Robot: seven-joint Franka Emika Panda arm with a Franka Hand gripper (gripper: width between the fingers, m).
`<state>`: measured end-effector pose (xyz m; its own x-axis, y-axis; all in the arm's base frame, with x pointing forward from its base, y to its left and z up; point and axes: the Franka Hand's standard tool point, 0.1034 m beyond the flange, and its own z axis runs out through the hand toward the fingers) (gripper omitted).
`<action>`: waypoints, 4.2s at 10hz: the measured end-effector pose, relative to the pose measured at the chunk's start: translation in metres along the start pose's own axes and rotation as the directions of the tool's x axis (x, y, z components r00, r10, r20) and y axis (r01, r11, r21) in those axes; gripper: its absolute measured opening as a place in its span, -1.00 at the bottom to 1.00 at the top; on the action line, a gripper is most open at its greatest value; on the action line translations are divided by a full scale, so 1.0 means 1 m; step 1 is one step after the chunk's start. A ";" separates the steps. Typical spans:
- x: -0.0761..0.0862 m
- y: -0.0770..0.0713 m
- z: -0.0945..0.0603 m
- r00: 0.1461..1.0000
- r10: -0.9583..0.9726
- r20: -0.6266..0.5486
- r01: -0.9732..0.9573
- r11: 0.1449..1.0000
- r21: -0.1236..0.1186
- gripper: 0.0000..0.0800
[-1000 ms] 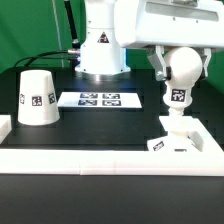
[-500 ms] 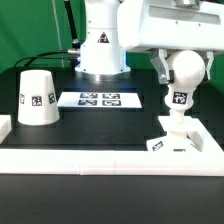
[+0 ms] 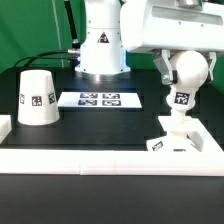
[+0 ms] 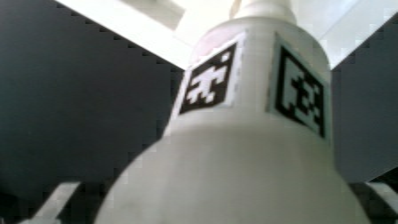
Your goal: Assemble lamp
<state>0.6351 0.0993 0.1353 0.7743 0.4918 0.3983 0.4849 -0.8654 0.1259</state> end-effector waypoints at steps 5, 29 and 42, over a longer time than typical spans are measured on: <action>0.001 0.009 0.001 0.999 0.003 -0.053 -0.005 0.999 -0.032 0.44; -0.014 -0.005 0.011 0.994 -0.007 -0.113 0.001 0.998 -0.057 0.57; -0.005 0.007 -0.008 0.996 0.000 -0.086 -0.005 0.999 -0.052 0.75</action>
Offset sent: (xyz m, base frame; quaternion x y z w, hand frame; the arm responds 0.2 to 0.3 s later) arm 0.0000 0.0000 0.0000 0.0000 0.0650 0.0000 0.9979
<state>0.6309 0.0897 0.1415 0.7365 0.4814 0.4751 0.4595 -0.8716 0.1708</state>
